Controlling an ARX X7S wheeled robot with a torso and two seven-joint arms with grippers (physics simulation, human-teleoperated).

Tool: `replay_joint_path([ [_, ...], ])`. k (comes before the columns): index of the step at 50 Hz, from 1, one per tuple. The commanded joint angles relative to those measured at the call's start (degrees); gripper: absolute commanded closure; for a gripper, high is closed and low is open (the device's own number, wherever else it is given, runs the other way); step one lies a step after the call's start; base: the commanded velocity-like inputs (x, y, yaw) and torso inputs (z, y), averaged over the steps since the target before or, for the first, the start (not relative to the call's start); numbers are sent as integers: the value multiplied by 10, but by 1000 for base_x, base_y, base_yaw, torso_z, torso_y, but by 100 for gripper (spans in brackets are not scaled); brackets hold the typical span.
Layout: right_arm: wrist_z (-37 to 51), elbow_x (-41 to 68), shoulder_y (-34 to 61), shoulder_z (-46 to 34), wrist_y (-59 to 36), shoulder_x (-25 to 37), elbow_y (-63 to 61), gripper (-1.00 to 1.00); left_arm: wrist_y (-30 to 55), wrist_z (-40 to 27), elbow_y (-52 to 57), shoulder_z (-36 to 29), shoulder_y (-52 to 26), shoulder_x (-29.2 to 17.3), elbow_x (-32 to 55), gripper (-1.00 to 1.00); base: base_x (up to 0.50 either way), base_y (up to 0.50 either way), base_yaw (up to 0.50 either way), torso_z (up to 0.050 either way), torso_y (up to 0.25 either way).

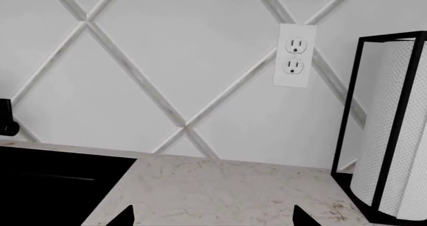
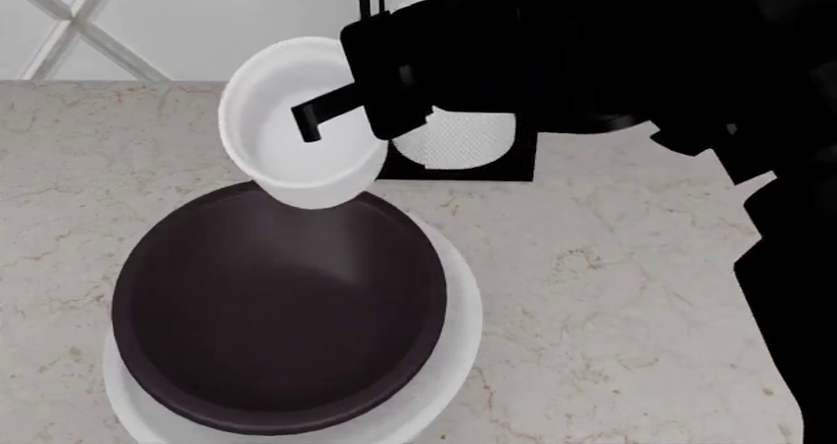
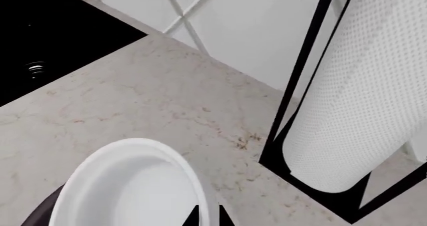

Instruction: Stack the bowls from largest to smallest.

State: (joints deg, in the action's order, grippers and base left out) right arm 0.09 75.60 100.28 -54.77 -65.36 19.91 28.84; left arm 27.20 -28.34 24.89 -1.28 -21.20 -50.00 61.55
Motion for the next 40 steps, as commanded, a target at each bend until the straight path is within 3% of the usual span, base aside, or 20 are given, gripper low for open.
replay_joint_path([
  [1,-12,-2,-4,10,5,-11,-1,100,-3,-1,2,6,7,-3,1,-100,0,0,0,0,0],
  [40,-7,20,-54,7,9,-14,-25,100,-8,1,0,11,17,-3,-1,-100,0,0,0,1,1],
])
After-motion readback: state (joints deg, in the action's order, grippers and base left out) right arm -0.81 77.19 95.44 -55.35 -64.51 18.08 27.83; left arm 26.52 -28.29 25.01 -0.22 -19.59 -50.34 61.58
